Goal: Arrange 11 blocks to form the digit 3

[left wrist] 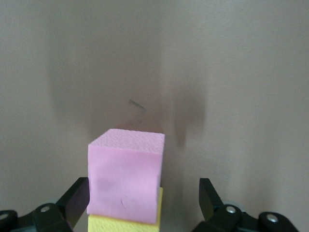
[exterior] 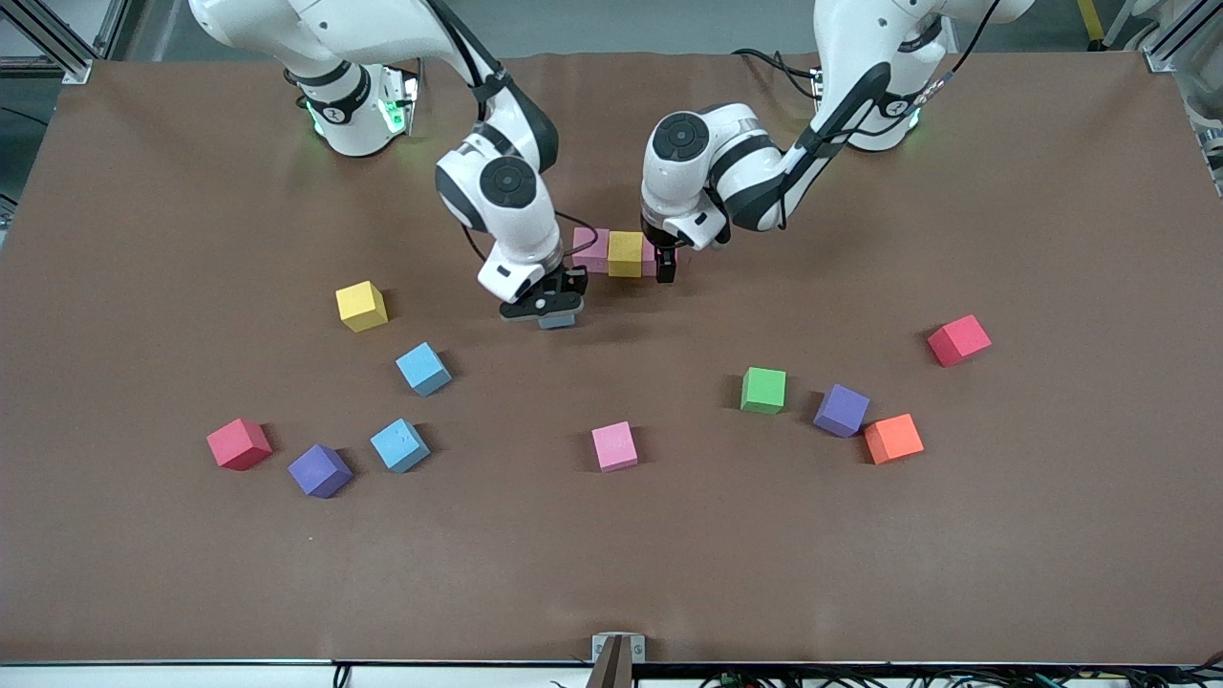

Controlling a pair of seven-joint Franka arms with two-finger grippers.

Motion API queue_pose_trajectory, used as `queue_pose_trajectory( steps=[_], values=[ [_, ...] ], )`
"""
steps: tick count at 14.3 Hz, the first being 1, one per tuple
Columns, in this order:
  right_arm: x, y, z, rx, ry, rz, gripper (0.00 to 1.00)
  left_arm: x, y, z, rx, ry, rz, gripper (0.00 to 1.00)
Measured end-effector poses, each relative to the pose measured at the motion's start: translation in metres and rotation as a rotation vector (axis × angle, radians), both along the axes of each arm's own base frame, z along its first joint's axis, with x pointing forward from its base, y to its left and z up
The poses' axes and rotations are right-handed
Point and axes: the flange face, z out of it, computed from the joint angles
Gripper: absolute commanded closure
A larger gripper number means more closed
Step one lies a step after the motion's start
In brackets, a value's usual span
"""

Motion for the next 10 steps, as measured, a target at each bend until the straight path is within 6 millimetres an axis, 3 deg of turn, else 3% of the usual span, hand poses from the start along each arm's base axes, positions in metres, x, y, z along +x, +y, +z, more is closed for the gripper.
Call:
queue_pose_trajectory(
  steps=[4, 6, 10],
  values=[
    [-0.021, 0.02, -0.02, 0.005, 0.021, -0.049, 0.77, 0.006, 0.001, 0.045, 0.023, -0.073, -0.003, 0.0],
    [-0.022, 0.026, -0.02, 0.014, 0.027, -0.067, 0.77, 0.015, 0.003, 0.063, 0.054, -0.089, -0.012, 0.0],
    [-0.024, 0.032, -0.02, 0.015, 0.029, -0.078, 0.76, 0.078, 0.025, 0.105, 0.083, -0.082, -0.077, 0.0]
  ],
)
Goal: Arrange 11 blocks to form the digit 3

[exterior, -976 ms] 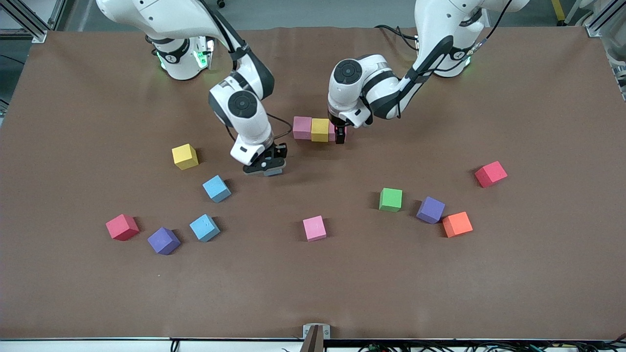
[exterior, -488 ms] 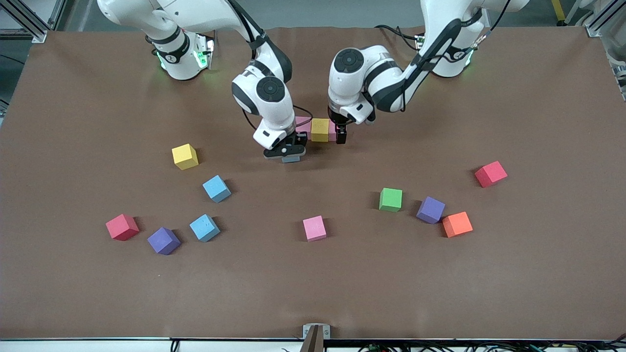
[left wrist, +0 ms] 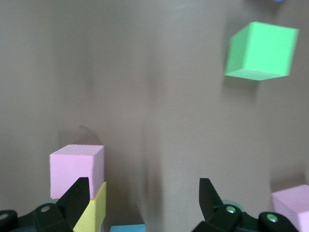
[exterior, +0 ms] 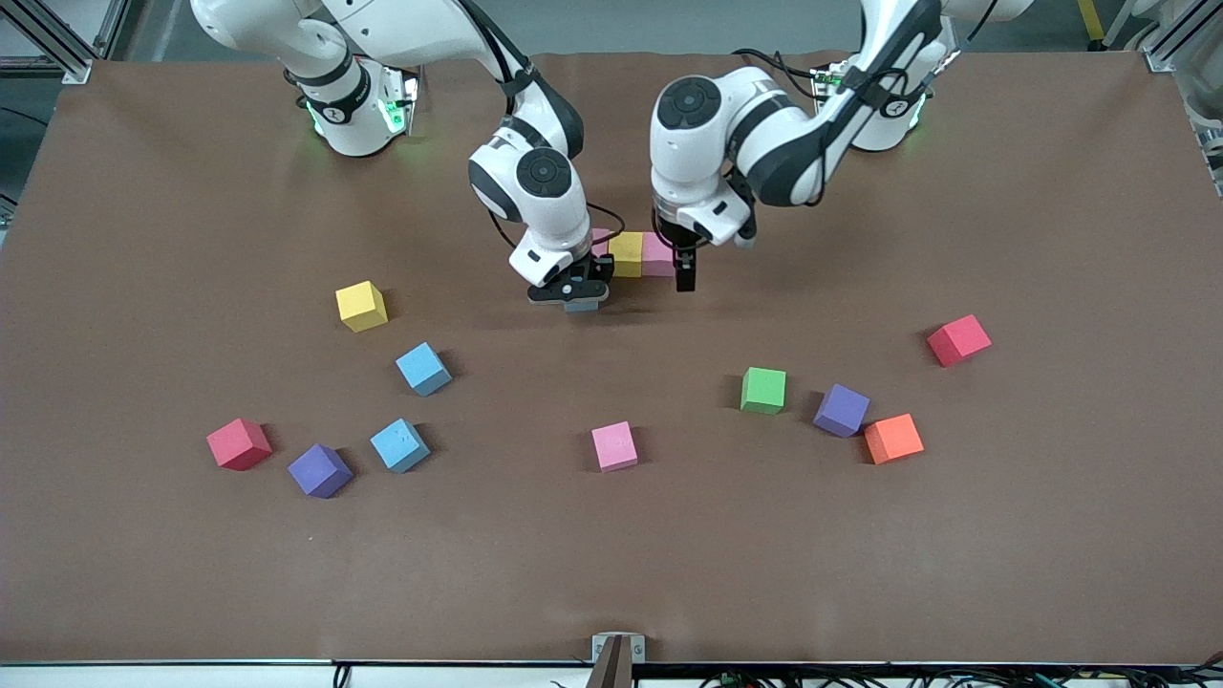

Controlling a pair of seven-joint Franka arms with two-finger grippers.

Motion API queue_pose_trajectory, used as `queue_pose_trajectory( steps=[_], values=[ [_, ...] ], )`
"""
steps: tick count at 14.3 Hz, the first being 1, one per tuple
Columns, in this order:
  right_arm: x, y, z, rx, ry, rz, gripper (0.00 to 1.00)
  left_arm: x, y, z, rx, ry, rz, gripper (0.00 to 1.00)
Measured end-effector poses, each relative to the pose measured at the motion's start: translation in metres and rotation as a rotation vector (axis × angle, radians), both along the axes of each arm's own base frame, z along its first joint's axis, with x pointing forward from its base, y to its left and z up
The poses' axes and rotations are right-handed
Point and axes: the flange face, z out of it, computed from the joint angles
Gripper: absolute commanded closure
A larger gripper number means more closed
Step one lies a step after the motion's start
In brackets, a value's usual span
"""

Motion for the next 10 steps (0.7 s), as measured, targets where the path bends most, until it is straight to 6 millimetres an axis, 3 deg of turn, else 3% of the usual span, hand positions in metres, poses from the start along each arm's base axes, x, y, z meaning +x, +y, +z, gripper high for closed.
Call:
queue_pose_trajectory(
  steps=[5, 8, 10],
  values=[
    [-0.005, 0.006, 0.0, 0.001, -0.001, 0.007, 0.76, 0.1, 0.043, 0.034, -0.025, 0.043, -0.193, 0.0],
    [-0.006, 0.008, 0.0, 0.0, -0.001, 0.01, 0.75, 0.158, 0.072, 0.026, -0.079, 0.055, -0.332, 0.0],
    [-0.007, 0.008, 0.0, 0.0, -0.001, 0.01, 0.75, 0.181, 0.08, 0.009, -0.093, 0.061, -0.417, 0.0]
  ],
)
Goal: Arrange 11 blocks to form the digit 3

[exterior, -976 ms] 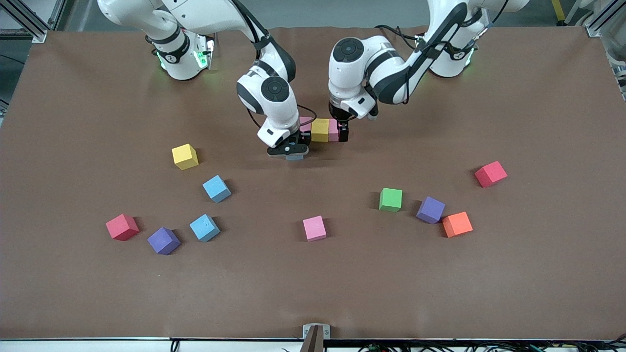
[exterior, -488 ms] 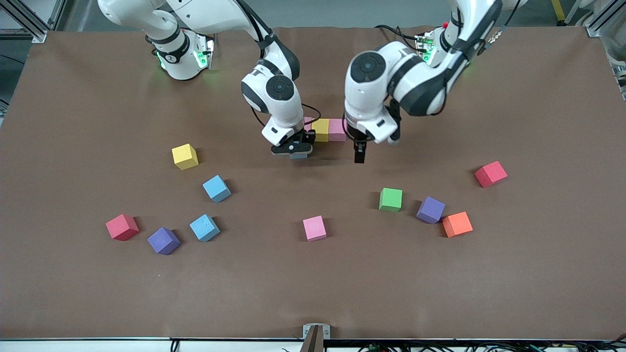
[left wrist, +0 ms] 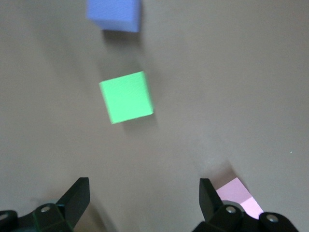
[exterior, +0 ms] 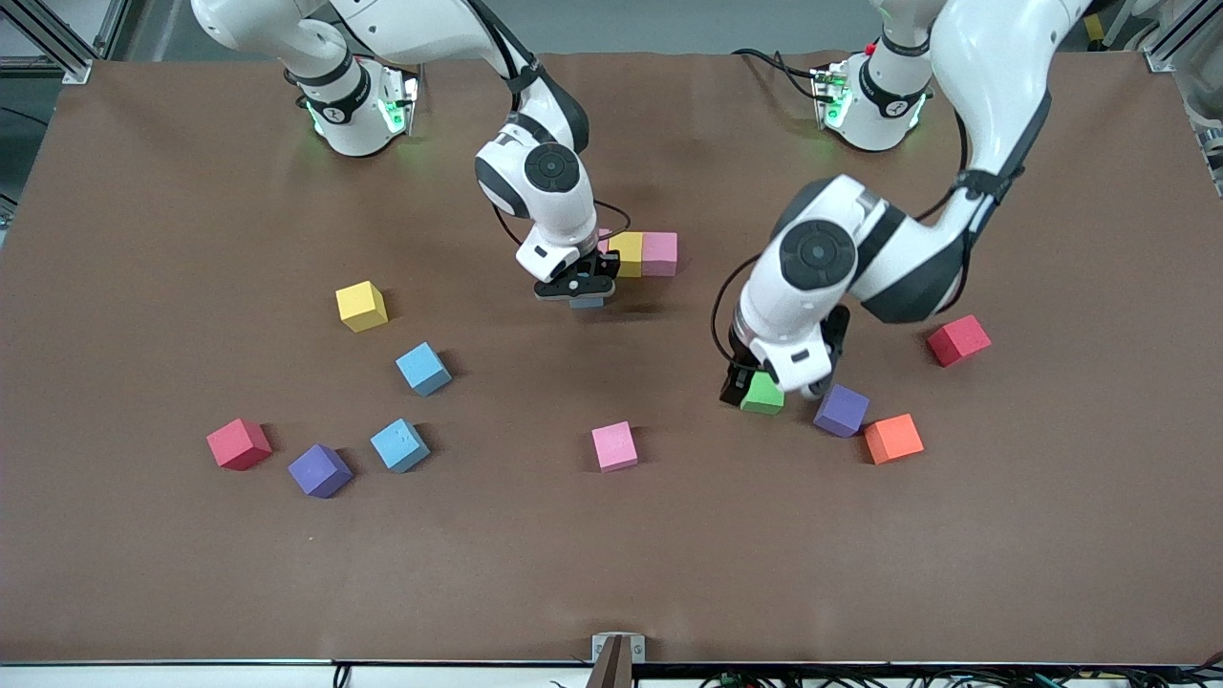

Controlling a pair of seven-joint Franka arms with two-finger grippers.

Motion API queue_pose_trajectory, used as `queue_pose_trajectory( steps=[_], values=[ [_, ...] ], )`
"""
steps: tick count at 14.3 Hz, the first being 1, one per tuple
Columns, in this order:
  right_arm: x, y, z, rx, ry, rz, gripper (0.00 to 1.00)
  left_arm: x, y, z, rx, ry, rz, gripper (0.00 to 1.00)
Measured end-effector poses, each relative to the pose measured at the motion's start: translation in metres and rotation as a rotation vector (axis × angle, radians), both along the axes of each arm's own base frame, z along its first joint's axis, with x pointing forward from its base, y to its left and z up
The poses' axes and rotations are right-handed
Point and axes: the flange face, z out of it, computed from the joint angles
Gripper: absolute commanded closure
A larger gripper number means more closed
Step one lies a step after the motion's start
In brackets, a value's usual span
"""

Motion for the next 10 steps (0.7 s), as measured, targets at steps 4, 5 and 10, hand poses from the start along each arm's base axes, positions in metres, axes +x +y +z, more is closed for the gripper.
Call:
queue_pose_trajectory(
  steps=[4, 5, 10],
  values=[
    [-0.001, 0.001, 0.0, 0.0, 0.0, 0.001, 0.74, 0.029, 0.023, -0.031, 0.017, 0.002, -0.132, 0.02],
    [-0.001, 0.001, 0.0, 0.0, 0.0, -0.003, 0.74, 0.034, 0.031, -0.037, 0.036, -0.004, -0.177, 0.02],
    [-0.002, 0.002, 0.0, -0.001, 0.002, -0.031, 0.71, 0.05, 0.054, -0.035, 0.081, -0.034, -0.448, 0.01]
  ],
)
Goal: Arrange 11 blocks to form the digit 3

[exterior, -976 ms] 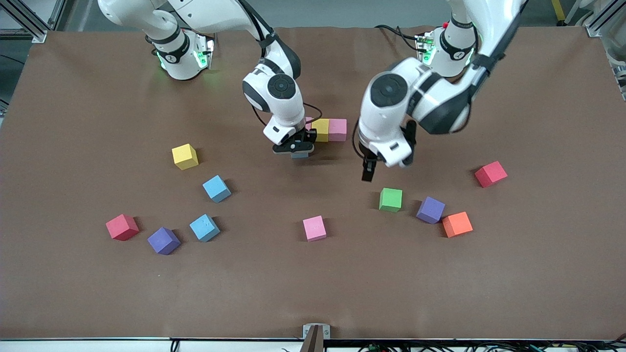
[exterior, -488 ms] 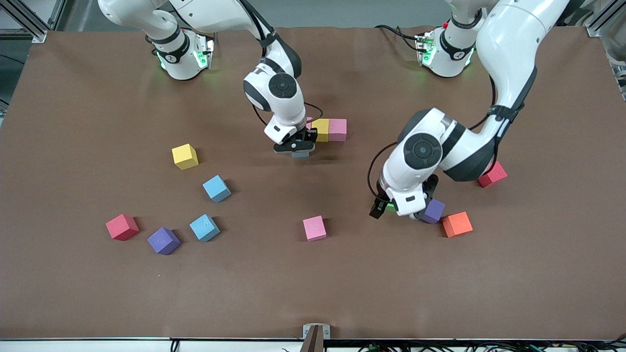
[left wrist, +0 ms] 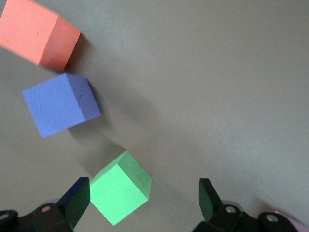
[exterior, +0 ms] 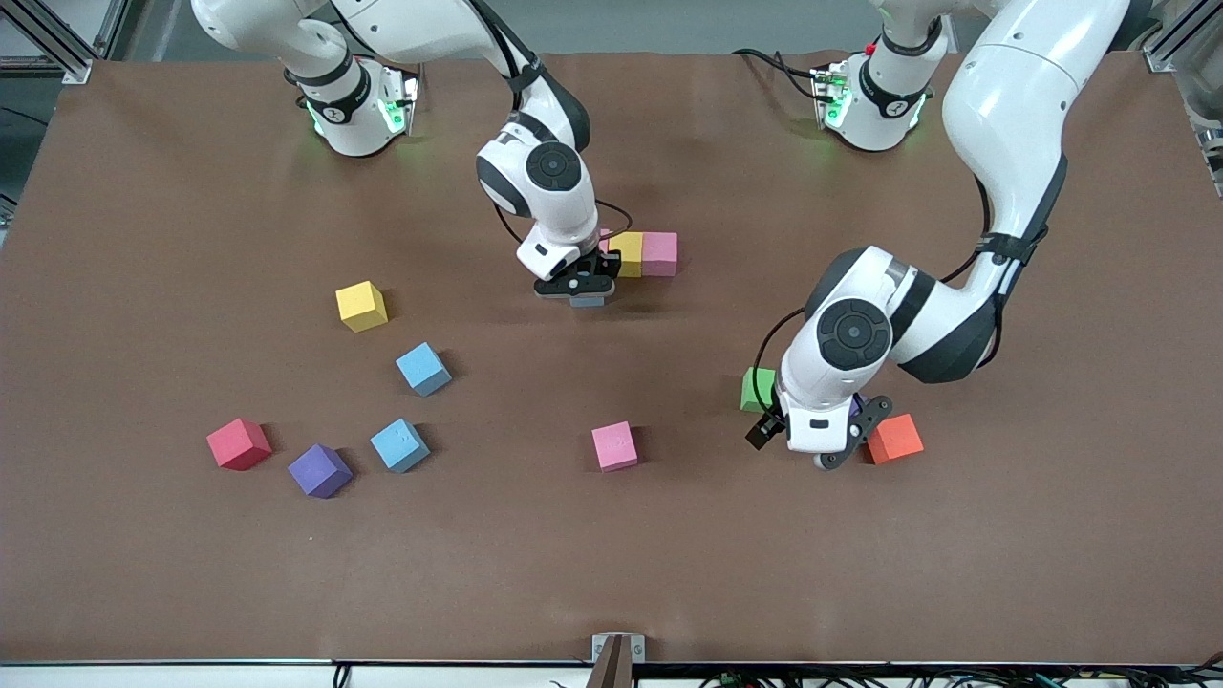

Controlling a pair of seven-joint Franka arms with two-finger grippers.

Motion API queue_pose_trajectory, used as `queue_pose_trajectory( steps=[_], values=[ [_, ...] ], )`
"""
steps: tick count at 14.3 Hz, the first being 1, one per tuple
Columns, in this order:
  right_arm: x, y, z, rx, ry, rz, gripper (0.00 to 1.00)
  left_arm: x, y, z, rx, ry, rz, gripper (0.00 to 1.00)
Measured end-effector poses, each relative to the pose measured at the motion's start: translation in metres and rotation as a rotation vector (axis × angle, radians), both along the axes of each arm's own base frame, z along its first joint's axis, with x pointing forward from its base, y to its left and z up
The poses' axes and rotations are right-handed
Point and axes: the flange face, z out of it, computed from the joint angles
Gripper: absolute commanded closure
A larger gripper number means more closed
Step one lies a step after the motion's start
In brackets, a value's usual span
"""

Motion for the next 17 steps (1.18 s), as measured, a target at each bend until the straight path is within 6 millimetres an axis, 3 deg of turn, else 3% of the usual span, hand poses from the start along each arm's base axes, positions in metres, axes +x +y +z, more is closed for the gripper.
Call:
queue_pose_trajectory(
  steps=[4, 10, 11, 13, 17],
  values=[
    [-0.002, 0.002, 0.0, 0.0, 0.0, 0.0, 0.71, 0.003, 0.021, 0.004, 0.034, 0.048, -0.239, 0.01],
    [-0.005, 0.004, 0.0, 0.0, 0.002, -0.02, 0.66, 0.005, 0.029, 0.007, 0.037, 0.072, -0.546, 0.0],
    [-0.005, 0.004, 0.0, 0.0, 0.002, -0.021, 0.53, 0.005, 0.031, 0.007, 0.037, 0.075, -0.578, 0.0],
    [-0.005, 0.004, 0.0, -0.001, 0.002, -0.024, 0.0, 0.004, 0.03, 0.006, 0.036, 0.081, -0.635, 0.0],
    [-0.004, -0.001, -0.021, -0.062, 0.069, -0.057, 0.0, 0.0, 0.029, -0.002, 0.034, 0.101, -0.72, 0.0]
  ],
)
